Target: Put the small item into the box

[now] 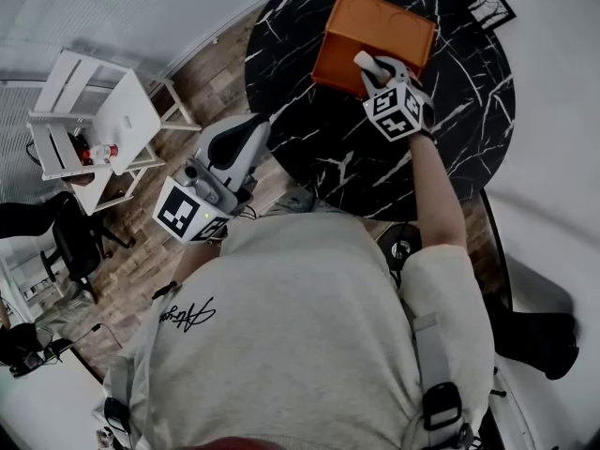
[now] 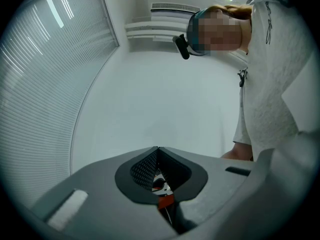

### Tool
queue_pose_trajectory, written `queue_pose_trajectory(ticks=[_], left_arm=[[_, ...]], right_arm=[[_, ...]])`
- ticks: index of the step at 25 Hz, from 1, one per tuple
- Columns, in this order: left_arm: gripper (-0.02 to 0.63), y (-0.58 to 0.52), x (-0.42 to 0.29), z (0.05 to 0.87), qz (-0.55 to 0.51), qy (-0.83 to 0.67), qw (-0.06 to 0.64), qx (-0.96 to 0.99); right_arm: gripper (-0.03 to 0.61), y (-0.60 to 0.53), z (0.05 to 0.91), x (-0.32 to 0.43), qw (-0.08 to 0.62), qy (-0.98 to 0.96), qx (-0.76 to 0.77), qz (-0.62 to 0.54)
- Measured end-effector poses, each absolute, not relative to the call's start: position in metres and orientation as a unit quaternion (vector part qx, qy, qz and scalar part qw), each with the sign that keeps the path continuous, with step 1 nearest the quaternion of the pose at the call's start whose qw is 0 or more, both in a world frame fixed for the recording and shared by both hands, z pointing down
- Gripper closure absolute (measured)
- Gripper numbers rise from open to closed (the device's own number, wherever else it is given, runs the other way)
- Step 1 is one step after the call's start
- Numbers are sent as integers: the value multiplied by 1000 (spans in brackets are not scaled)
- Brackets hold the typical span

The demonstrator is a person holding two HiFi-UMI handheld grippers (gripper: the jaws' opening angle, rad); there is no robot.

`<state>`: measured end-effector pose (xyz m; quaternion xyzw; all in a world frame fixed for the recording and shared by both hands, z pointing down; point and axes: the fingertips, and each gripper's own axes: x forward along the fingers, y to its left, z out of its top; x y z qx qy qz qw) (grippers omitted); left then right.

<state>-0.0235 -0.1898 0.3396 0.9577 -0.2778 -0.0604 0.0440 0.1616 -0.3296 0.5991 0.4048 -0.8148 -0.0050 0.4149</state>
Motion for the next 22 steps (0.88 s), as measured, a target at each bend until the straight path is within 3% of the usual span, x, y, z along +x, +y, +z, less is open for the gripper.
queue_pose_trajectory(ticks=[22], left_arm=[[611,-192,-28,342,-54,-286,42,956]], right_arm=[[442,-337,627,159,455,-812,366,22]])
